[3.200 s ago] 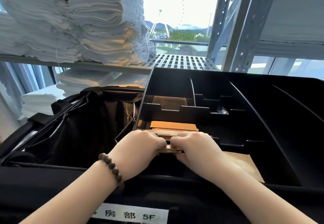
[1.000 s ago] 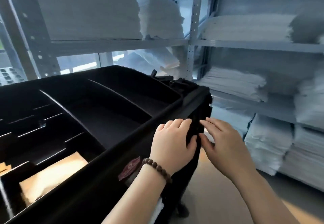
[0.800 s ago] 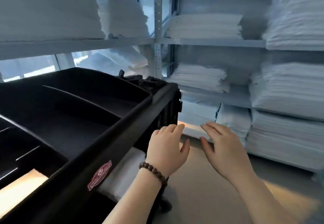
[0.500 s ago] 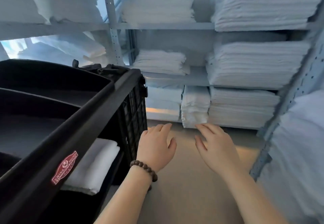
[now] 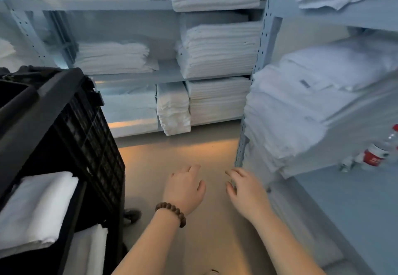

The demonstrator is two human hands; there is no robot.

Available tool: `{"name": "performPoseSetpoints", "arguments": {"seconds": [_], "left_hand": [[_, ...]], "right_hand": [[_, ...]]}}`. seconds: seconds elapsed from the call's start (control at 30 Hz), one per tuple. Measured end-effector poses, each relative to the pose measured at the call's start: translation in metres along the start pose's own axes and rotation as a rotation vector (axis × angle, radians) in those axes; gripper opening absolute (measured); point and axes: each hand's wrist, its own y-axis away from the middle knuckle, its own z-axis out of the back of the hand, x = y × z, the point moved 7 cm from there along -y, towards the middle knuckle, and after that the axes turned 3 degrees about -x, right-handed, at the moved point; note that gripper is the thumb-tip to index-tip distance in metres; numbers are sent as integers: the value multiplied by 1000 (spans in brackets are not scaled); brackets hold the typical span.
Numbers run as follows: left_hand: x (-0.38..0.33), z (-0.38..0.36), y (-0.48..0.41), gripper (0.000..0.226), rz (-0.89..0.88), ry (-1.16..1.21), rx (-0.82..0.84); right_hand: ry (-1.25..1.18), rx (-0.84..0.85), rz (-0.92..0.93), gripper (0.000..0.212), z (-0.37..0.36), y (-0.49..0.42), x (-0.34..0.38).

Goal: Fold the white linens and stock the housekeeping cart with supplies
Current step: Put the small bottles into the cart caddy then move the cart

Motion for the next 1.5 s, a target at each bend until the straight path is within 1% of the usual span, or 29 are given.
{"name": "performPoseSetpoints", "arguments": {"seconds": [0.23, 0.37, 0.6, 0.83, 1.0, 1.1, 1.17, 1.37, 1.5], "left_hand": [[-96, -53, 0, 39, -195, 33, 87], [-158, -80, -3, 48, -305, 99, 133], [-271, -124, -21, 47, -481, 147, 204], [-367, -156, -46, 49, -563, 187, 251], [-401, -173, -67, 50, -564, 200, 284], [-407, -185, -83, 50, -532, 194, 326], [-408, -191, -97, 50, -530, 195, 325], [-413, -224, -141, 51, -583, 223, 311], [-429, -268, -165, 53, -645, 244, 301]], "right_hand": [[53, -47, -190, 34, 28, 53, -84], [90, -58, -305, 37, 49, 79, -134], [73, -138, -512, 34, 94, 115, -234], [102, -156, -597, 37, 128, 129, -322], [101, -126, -606, 38, 135, 122, -360], [76, -136, -619, 37, 135, 111, -377], [69, -145, -625, 37, 134, 100, -387], [0, -218, -695, 37, 120, 65, -437], [-22, -223, -707, 45, 98, 43, -485]]}}
